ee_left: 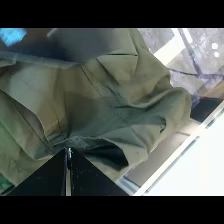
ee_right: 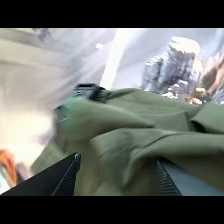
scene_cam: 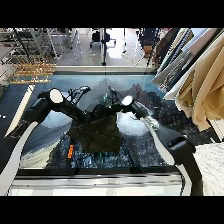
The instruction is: Fold the clothes and pants, and hang the long-sleeved shirts on hangers.
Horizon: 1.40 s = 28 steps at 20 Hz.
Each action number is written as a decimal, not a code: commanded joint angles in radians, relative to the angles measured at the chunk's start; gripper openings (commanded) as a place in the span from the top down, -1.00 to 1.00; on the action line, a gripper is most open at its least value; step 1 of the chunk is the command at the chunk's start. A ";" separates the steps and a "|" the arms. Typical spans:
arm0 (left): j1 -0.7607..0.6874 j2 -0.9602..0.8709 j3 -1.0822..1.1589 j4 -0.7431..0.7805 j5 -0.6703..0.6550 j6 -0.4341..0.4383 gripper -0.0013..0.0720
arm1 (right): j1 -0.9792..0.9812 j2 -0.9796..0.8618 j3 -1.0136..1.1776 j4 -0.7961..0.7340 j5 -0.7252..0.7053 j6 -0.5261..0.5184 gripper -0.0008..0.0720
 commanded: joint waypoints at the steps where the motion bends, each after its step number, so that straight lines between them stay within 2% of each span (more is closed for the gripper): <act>1: -0.003 -0.050 0.000 -0.035 0.004 0.027 0.93 | -0.080 0.134 0.045 -0.227 0.166 0.037 -0.51; 3: -0.006 -0.096 0.000 -0.045 0.014 0.069 0.93 | -0.139 0.227 0.045 -0.383 0.290 0.096 -0.51; 6: -0.006 -0.186 0.000 -0.047 0.024 0.071 0.93 | -0.179 0.263 0.005 -0.386 0.544 0.100 -0.50; 7: -0.006 -0.216 0.000 -0.031 0.024 0.070 0.93 | -0.169 0.264 -0.047 -0.383 0.564 0.101 -0.51; 9: 0.010 -0.271 0.000 0.029 0.024 0.035 0.93 | -0.138 0.263 -0.189 -0.375 0.486 0.119 -0.95; 11: 0.028 -0.317 0.000 0.031 0.021 0.022 0.93 | -0.120 0.259 -0.327 -0.333 0.331 0.127 -0.95; 13: 0.035 -0.340 0.000 0.027 0.020 0.022 0.93 | -0.120 0.229 -0.387 -0.268 0.255 0.122 -0.95; 15: 0.034 -0.341 0.000 0.020 0.021 0.037 0.93 | -0.120 0.175 -0.388 -0.196 0.245 0.089 -0.95; 17: 0.034 -0.340 0.000 -0.007 0.020 0.041 0.93 | -0.114 0.122 -0.388 -0.061 0.234 0.022 -0.96; 22: 0.034 -0.340 0.000 -0.038 0.017 0.041 0.93 | -0.047 0.017 -0.386 0.142 0.185 -0.032 -0.94; 23: 0.034 -0.340 0.000 -0.052 0.017 0.041 0.93 | -0.033 0.002 -0.377 0.175 0.183 -0.054 -0.73; 24: 0.035 -0.335 0.000 -0.064 0.017 0.041 0.93 | -0.024 -0.001 -0.368 0.186 0.170 -0.076 0.23; 25: 0.040 -0.320 0.005 -0.061 0.006 0.041 0.93 | -0.024 0.007 -0.356 0.186 0.159 -0.077 0.84; 26: 0.053 -0.293 0.023 -0.051 -0.042 0.041 0.94 | -0.029 0.024 -0.342 0.177 0.158 -0.077 0.93; 28: 0.090 -0.197 0.065 -0.045 -0.161 0.041 0.93 | -0.063 0.103 -0.328 0.119 0.156 -0.059 0.93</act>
